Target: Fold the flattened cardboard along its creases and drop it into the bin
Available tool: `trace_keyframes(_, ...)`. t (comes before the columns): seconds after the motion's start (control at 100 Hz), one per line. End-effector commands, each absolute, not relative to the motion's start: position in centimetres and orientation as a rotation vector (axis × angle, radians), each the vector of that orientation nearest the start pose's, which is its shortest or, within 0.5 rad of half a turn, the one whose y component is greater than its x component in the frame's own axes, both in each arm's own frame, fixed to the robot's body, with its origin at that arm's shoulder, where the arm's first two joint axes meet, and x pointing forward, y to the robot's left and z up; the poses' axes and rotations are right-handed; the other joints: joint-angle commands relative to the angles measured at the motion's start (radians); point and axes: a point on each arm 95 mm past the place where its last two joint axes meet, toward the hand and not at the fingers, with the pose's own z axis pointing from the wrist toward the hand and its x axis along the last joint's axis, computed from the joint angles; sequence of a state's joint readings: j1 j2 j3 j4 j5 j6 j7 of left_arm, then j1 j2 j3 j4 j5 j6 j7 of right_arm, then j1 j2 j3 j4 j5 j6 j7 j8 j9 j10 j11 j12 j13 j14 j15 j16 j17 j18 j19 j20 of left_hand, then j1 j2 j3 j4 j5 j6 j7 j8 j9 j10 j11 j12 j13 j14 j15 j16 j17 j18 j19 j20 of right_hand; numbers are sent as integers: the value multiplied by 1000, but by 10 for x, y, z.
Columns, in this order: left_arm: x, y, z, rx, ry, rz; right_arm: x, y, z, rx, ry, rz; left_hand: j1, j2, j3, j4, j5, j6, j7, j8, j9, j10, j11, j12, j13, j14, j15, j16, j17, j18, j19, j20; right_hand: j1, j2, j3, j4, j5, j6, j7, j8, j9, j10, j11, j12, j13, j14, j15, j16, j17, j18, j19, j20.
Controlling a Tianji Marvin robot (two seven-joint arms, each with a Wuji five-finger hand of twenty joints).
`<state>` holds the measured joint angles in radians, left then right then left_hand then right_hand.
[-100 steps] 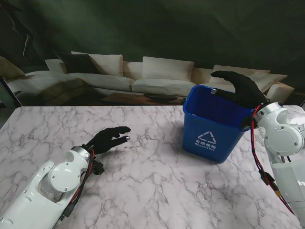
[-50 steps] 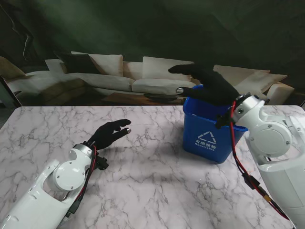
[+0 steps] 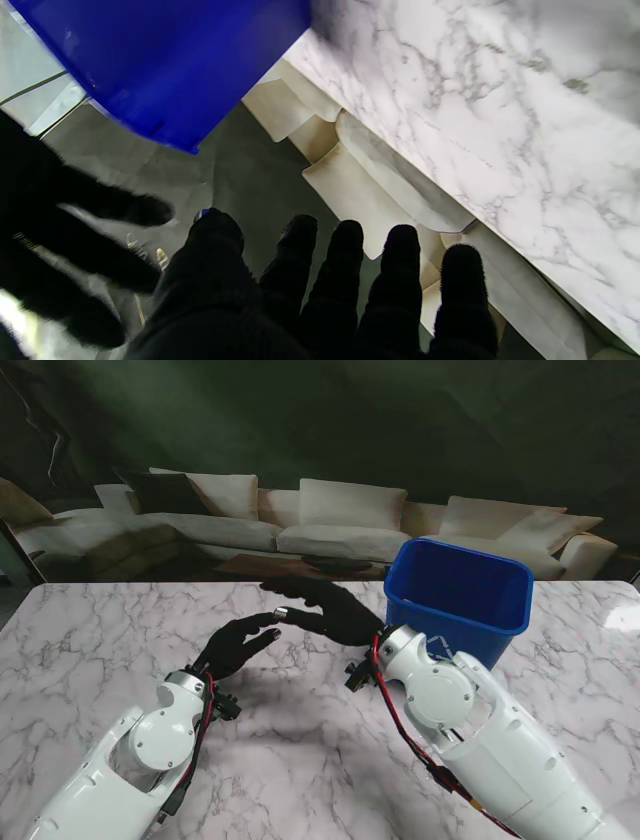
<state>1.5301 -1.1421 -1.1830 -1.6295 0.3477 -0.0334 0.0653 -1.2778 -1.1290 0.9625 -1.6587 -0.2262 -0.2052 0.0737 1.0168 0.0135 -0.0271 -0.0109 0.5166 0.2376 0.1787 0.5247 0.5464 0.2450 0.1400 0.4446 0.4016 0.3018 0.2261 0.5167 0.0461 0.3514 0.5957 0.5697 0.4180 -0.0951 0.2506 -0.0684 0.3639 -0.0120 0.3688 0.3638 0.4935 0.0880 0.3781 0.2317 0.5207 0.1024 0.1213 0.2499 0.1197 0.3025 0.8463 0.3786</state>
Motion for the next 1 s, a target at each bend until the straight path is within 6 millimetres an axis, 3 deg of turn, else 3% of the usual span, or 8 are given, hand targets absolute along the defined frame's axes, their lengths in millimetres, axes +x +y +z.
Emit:
trace_keyframes(0.0,411,-29,-315,-1769,1086,-1940,425,120,-263,-1583,-1432,-2295,6,46,-5,2,24,0,12,16,15,-19,35,49,21,-18,40,34,-5,-8,38,26,31,30,-23,17,8,-13,-15,19,-21,-2,-10,0,-3,-10,-3,-15,-12,-18,12,-7)
trace_keyframes(0.13,414,-29,-331,-1840,1084,-1889,430,117,-306,-1767,-1388,-2182,9,47,-6,2,25,2,16,30,6,-25,99,131,29,-16,84,103,-9,-9,59,35,39,31,-32,18,1,-20,-11,23,-34,-13,-3,4,-17,-19,-7,-18,-23,-22,8,-15)
trace_keyframes(0.26,416,-30,-339,-1880,1088,-1866,432,105,-335,-1913,-1354,-2139,10,45,-5,2,27,-2,22,55,-6,-38,219,270,44,-27,127,175,-6,-15,76,39,49,34,-41,19,-7,-30,-4,27,-43,-22,4,7,-25,-30,-9,-20,-31,-28,4,-21)
trace_keyframes(0.33,418,-28,-344,-1896,1101,-1836,431,95,-346,-1975,-1351,-2117,10,46,-5,3,23,-4,17,54,-23,-37,210,263,34,-23,108,166,-13,-16,69,34,53,34,-46,20,-7,-39,2,29,-46,-30,8,9,-29,-33,-10,-21,-34,-31,1,-24)
trace_keyframes(0.38,418,-27,-348,-1916,1101,-1825,430,87,-352,-2008,-1360,-2118,10,47,-4,3,22,-5,13,51,-33,-32,136,166,26,-22,46,100,-16,-15,38,13,55,35,-50,20,-9,-40,5,30,-49,-31,9,9,-32,-35,-11,-22,-35,-31,0,-25)
trace_keyframes(0.45,417,-26,-351,-1941,1099,-1816,427,75,-356,-2046,-1365,-2127,12,49,-5,3,18,-3,10,47,-53,-25,33,8,13,-21,-1,19,-17,-13,-8,-17,59,35,-54,20,-6,-44,11,31,-47,-36,12,10,-32,-37,-11,-23,-36,-32,-1,-26)
trace_keyframes(0.55,416,-25,-351,-1934,1113,-1814,423,61,-358,-2078,-1354,-2161,9,52,-5,3,19,-3,7,39,-67,-26,-25,-66,7,-25,-24,-18,-16,-15,-24,-26,63,36,-58,21,-5,-44,16,31,-45,-36,13,10,-30,-38,-10,-23,-35,-31,-1,-26)
trace_keyframes(0.99,410,-21,-346,-1907,1153,-1820,413,43,-353,-2057,-1271,-2281,5,62,-6,3,7,1,-3,23,-48,-21,-38,-68,1,-19,-17,-19,-14,-10,-28,-21,78,37,-74,24,4,-42,27,26,-33,-36,15,10,-25,-41,-7,-24,-36,-28,-2,-28)
